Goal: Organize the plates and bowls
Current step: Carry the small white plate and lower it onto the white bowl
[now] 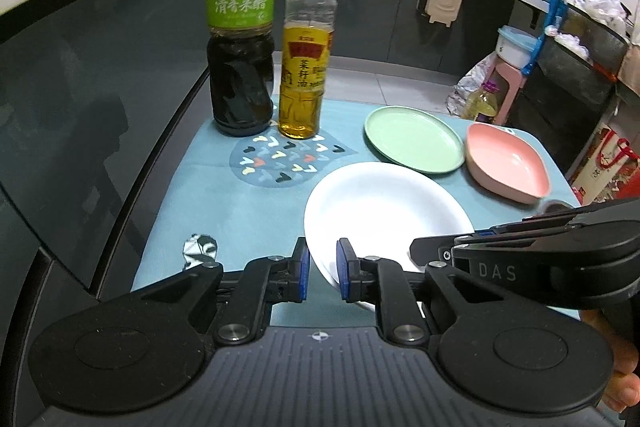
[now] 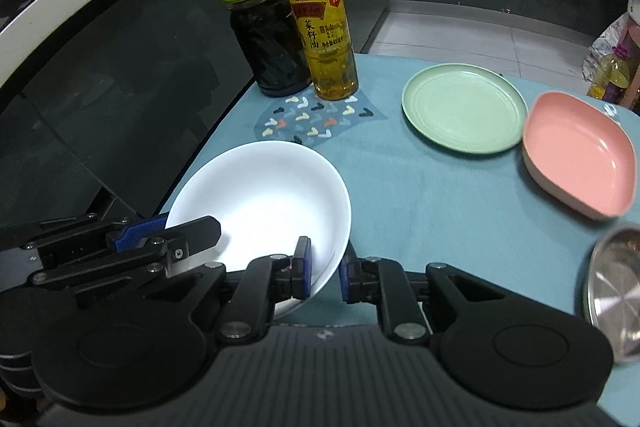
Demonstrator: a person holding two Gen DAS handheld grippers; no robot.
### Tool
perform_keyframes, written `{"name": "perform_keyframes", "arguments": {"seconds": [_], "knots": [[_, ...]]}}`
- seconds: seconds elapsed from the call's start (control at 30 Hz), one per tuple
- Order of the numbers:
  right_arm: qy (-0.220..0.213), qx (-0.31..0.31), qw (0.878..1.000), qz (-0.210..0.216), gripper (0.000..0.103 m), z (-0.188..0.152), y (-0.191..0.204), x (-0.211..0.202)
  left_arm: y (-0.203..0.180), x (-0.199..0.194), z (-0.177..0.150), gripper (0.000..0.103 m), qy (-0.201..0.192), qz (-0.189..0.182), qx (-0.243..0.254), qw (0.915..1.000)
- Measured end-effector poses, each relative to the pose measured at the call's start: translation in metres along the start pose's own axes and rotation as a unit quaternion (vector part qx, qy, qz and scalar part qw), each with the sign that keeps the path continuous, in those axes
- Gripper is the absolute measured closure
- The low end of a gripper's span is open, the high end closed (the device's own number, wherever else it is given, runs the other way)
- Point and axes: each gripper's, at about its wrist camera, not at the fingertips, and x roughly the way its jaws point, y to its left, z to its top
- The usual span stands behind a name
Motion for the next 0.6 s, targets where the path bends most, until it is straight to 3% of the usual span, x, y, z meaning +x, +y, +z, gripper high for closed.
{"name": "perform_keyframes", "arguments": {"seconds": [0.6], "knots": [[-0.019, 0.006, 1.0, 0.003, 0.087, -0.08, 0.011, -0.059, -0.026, -0.069, -0.062, 0.09, -0.011, -0.016, 0.023, 0.9995]]}}
